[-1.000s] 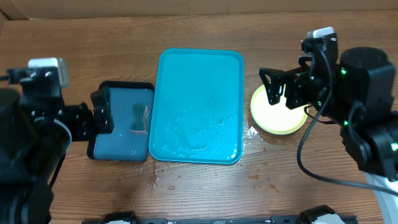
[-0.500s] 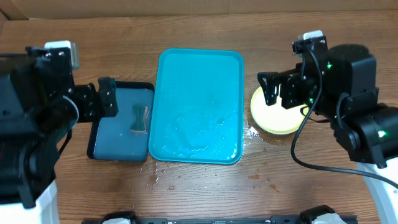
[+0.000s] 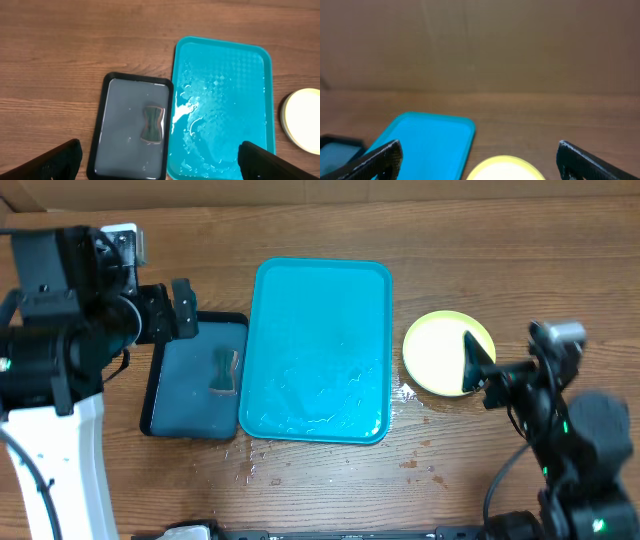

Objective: Clean dirty plates on tray and stack at the side

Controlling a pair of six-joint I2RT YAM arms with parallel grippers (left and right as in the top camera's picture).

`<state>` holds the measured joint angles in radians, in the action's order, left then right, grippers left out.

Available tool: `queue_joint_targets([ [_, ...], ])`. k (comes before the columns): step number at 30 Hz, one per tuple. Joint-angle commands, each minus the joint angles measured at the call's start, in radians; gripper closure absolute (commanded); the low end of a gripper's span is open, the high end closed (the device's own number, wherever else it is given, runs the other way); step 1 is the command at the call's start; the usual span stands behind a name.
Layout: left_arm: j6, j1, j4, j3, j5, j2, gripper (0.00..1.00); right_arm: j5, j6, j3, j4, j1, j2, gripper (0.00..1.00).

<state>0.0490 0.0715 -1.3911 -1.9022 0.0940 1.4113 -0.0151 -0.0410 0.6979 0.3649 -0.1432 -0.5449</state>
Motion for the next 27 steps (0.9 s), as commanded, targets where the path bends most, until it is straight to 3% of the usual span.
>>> queue_joint_targets([
  [1, 0.007, -0.007, 0.003, 0.003, 0.009, 0.044, 0.0, -0.072, 0.004, -0.159, -0.068, 0.081, 0.141, 0.0],
  [8, 0.007, -0.007, 0.003, 0.003, 0.008, 0.137, 0.0, -0.203, 0.003, -0.383, -0.099, 0.222, 0.41, 0.01],
  [13, 0.007, -0.007, 0.003, 0.003, 0.008, 0.203, 0.0, -0.214, -0.012, -0.476, -0.104, 0.24, 0.537, 0.0],
  [21, 0.007, -0.007, 0.004, 0.003, 0.008, 0.315, 0.0, -0.208, -0.101, -0.695, -0.354, 0.239, 0.542, 0.0],
  [27, 0.007, -0.007, 0.004, 0.003, 0.008, 0.392, 0.0, -0.181, -0.109, -0.69, -0.33, 0.234, 0.542, 0.0],
])
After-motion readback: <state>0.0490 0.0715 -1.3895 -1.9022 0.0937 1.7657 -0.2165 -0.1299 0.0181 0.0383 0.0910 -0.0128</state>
